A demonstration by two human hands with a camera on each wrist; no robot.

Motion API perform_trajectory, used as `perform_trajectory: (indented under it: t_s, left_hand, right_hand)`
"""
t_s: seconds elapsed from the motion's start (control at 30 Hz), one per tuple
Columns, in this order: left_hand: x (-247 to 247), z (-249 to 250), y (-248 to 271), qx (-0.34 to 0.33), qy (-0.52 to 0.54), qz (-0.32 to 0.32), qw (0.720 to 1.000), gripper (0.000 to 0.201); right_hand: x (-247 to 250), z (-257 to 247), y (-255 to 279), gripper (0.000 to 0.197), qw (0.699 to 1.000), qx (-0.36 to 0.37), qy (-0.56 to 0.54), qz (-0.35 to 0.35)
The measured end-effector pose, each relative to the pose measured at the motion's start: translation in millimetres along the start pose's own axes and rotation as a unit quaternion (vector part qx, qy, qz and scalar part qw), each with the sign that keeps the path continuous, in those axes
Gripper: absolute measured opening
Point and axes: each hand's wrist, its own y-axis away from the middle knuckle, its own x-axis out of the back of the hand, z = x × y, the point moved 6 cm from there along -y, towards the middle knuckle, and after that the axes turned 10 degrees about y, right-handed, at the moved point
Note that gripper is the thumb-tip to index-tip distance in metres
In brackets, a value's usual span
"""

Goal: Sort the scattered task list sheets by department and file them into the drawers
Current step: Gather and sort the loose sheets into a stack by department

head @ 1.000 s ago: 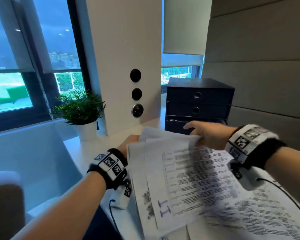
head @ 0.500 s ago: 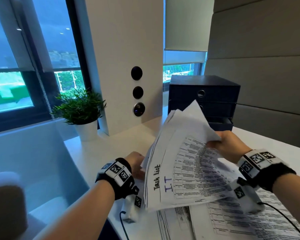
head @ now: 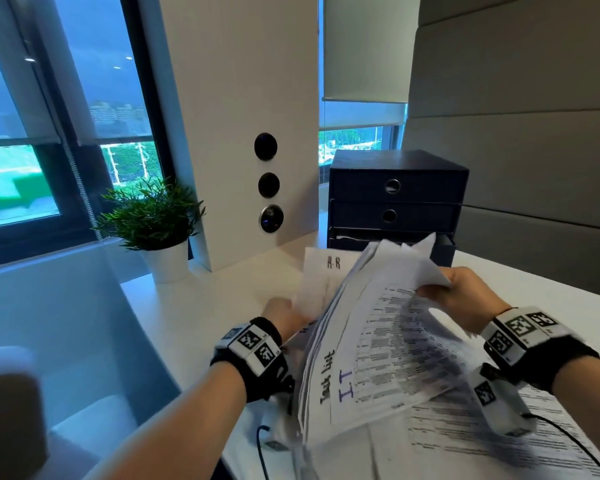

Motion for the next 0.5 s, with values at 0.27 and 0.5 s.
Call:
perform_trajectory:
  t_s: [0.27, 0.5]
  left_hand:
    - [91.8, 21.2, 12.2, -0.115, 0.219, 0.261, 0.933, 0.023]
    - [126.4, 48.0, 32.6, -0.189, 0.275, 0.323, 0.885, 0.021]
  right_hand:
    - [63.1, -19.4, -11.7, 0.025, 0.981, 0.007, 0.000, 0.193]
    - [103.0, -84.6, -3.6, 0.029, 0.873, 0.184, 0.313, 0.325]
